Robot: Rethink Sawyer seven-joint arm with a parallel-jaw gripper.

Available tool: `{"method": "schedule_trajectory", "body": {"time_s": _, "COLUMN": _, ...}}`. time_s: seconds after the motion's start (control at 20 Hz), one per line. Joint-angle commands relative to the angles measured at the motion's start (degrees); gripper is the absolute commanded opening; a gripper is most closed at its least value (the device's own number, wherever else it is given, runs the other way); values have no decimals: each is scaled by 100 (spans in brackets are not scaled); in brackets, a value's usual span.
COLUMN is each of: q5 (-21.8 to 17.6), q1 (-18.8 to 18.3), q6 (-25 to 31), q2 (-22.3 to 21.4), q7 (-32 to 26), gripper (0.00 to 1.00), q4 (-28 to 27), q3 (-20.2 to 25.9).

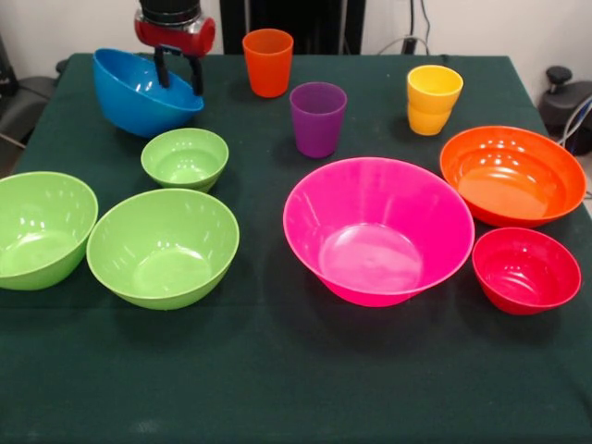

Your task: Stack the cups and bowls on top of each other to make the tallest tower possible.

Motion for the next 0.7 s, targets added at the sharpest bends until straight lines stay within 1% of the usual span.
{"method": "schedule_trajectory", "body": {"time_s": 0.05, "q5": 2, "q1": -157, "q6": 153, "q2": -74, "q7": -654, "gripper": 100, "q4": -74, "q3": 656}}
{"method": "schedule_trajectory", "body": {"time_s": 0.35, "q5": 93, "q1": -283, "q6": 321, "q2": -233, "q7": -820, "gripper": 100, "q4": 29, "q3": 926}}
{"method": "schedule_trajectory", "body": {"time_s": 0.5, "q5": 141, "q1": -348, "q6": 591, "q2": -393, "q7": -1114, "gripper": 100, "q4": 69, "q3": 1143}}
{"method": "schedule_trajectory", "body": {"time_s": 0.7, "q5": 131, "q1": -397, "q6": 811, "q2": -492, "q7": -1305, "gripper": 100, "q4": 72, "q3": 1305}}
